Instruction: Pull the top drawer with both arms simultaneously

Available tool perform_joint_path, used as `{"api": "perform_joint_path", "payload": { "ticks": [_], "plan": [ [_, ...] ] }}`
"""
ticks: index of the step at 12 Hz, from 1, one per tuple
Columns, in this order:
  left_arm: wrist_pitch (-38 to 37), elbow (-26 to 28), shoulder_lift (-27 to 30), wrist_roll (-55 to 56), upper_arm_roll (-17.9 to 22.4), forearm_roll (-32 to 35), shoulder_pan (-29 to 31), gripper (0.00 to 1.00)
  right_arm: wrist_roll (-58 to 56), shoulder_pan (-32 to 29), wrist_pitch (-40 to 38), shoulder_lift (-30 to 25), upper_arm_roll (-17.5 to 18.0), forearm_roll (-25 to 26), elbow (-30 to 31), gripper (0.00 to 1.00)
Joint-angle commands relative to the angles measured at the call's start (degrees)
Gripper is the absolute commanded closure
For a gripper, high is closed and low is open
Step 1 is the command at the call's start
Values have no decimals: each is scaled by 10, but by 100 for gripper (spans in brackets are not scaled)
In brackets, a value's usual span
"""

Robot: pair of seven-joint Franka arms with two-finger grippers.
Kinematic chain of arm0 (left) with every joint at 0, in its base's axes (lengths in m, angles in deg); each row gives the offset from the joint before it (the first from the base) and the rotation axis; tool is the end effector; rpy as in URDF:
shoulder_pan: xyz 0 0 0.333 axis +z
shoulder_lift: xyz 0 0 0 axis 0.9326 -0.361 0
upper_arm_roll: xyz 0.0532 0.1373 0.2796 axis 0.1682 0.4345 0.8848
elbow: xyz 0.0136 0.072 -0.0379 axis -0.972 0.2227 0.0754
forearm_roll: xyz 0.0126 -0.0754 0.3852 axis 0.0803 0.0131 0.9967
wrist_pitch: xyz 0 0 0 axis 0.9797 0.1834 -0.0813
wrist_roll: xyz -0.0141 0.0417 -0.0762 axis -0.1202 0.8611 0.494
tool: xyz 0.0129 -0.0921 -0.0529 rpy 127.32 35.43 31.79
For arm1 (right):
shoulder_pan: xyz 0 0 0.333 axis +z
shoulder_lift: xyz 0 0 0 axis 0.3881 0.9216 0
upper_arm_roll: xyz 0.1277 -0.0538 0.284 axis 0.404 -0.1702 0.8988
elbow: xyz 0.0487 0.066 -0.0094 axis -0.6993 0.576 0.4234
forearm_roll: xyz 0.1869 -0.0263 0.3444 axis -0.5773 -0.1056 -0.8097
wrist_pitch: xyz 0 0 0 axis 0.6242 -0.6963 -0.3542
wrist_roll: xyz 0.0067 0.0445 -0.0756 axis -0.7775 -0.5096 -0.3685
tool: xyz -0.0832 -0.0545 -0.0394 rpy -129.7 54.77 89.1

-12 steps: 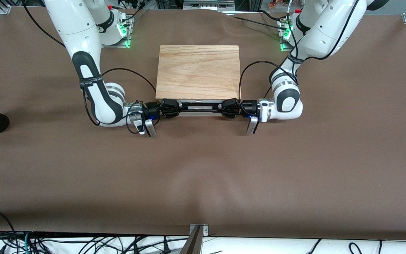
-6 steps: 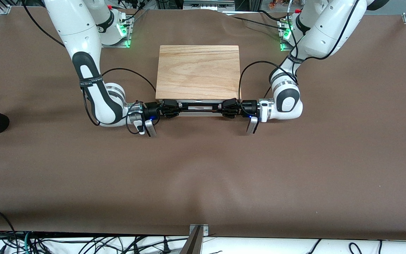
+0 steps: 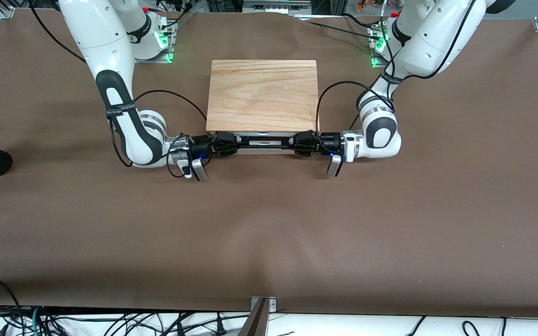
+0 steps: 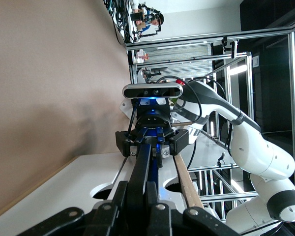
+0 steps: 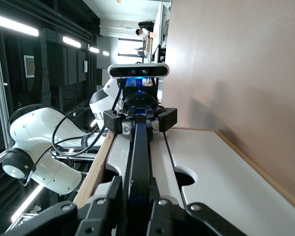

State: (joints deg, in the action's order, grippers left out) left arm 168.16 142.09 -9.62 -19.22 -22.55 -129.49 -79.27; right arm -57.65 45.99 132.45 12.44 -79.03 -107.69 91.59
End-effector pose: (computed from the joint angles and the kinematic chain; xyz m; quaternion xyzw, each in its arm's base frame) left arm 0.5003 -0.2978 0.1500 0.7148 -0.0313 0.0415 0.6974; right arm 0.5241 0.2851 0.1599 -0.7200 -0.0889 0.0312 0.6876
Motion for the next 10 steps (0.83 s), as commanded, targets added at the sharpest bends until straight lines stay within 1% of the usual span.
{"api": "perform_joint_path", "payload": {
  "ticks": [1, 10],
  "plan": [
    [52, -12, -37, -3, -6, 0, -15, 100, -24, -20, 11, 8, -4, 2, 5, 78],
    [51, -61, -59, 41, 1, 1, -16, 100, -21, -29, 13, 20, -5, 2, -21, 78]
  ]
}}
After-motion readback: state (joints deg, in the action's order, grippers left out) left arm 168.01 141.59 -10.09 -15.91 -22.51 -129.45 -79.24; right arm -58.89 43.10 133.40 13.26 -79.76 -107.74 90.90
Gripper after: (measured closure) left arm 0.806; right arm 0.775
